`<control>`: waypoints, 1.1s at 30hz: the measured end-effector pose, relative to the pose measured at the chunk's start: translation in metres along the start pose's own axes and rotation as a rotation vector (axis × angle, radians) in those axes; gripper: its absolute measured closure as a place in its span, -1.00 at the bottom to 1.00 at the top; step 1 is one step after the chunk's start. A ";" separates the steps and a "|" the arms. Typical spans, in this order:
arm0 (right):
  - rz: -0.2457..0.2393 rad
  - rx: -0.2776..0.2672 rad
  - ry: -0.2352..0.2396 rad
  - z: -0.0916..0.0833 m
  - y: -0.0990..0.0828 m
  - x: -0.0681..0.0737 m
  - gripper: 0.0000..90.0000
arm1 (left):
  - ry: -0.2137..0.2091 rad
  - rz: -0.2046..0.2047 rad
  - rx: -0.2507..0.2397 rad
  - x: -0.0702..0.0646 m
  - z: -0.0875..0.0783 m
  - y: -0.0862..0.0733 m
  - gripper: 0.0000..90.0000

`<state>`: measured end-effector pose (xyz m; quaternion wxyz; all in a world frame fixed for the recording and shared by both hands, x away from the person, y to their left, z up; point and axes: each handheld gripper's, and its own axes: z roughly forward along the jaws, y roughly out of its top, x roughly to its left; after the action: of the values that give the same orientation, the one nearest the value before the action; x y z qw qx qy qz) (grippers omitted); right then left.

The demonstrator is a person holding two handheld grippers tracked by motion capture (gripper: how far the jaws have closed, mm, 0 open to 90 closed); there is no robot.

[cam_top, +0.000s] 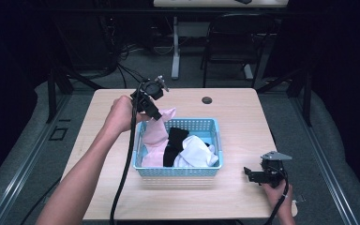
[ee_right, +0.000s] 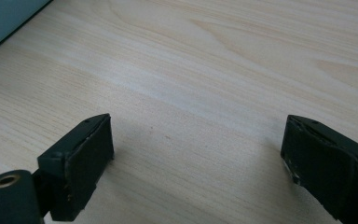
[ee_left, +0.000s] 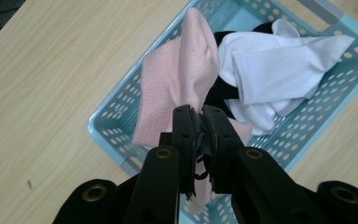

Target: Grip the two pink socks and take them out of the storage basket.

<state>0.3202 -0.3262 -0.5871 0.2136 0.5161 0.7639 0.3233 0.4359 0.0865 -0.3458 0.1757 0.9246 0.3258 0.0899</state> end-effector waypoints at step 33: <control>0.004 -0.001 0.000 0.000 0.000 0.000 -0.81 | 0.065 -0.132 0.017 0.055 -0.038 -0.058 0.85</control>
<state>0.3201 -0.3259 -0.5872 0.2132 0.5174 0.7628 0.3239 0.4345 0.1732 -0.3296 0.1627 0.8992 0.3923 0.1053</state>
